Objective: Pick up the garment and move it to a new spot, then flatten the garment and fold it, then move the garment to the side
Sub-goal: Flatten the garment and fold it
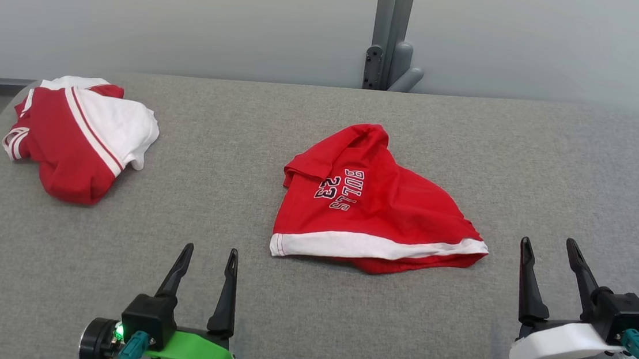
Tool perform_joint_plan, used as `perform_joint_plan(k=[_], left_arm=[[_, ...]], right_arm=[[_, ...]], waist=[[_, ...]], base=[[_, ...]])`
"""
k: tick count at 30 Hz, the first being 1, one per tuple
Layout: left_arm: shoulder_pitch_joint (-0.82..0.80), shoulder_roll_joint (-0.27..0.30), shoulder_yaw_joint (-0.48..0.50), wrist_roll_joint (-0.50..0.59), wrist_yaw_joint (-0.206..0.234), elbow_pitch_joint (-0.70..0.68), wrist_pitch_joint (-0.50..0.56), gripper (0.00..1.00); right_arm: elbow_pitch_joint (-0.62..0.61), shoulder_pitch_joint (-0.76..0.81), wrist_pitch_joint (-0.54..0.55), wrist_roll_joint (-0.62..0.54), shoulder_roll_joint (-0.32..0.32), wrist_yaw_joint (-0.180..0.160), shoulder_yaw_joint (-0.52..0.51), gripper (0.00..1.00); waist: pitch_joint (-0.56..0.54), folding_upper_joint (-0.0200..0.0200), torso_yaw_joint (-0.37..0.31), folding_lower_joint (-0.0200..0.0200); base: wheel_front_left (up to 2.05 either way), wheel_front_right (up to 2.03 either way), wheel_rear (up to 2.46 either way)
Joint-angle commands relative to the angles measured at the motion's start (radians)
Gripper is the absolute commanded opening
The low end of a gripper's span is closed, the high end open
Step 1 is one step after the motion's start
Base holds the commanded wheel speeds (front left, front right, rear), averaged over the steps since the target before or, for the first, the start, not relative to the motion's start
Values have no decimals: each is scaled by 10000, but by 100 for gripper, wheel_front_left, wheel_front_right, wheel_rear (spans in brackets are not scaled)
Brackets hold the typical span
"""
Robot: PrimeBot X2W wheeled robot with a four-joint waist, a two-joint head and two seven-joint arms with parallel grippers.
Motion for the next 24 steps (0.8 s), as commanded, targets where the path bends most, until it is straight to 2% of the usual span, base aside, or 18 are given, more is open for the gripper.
perform_joint_plan(k=[1,8,14,19,24], left_arm=[[111,26,53,108,-41,22,-5,100],[225,26,4,61,-150,334,-5,100],[-365,26,-391,-127,-463,1487,-4,100],[-1106,27,-617,-844,-589,2756,-5,100],[-1875,27,-708,-2170,-678,3848,-5,100]], right_arm=[[-84,146,-36,87,7,-3,-44,100],[-146,417,-36,444,18,-3,109,100],[-95,371,-36,565,17,-3,398,100],[-16,307,-34,595,14,-3,586,100],[30,115,-36,523,14,-3,627,100]], waist=[[-127,0,-158,0],[-156,0,-346,0],[-47,0,-627,0],[171,0,-1074,0],[506,0,-1608,0]], base=[[0,0,0],[0,0,0],[0,0,0],[0,0,0],[0,0,0]])
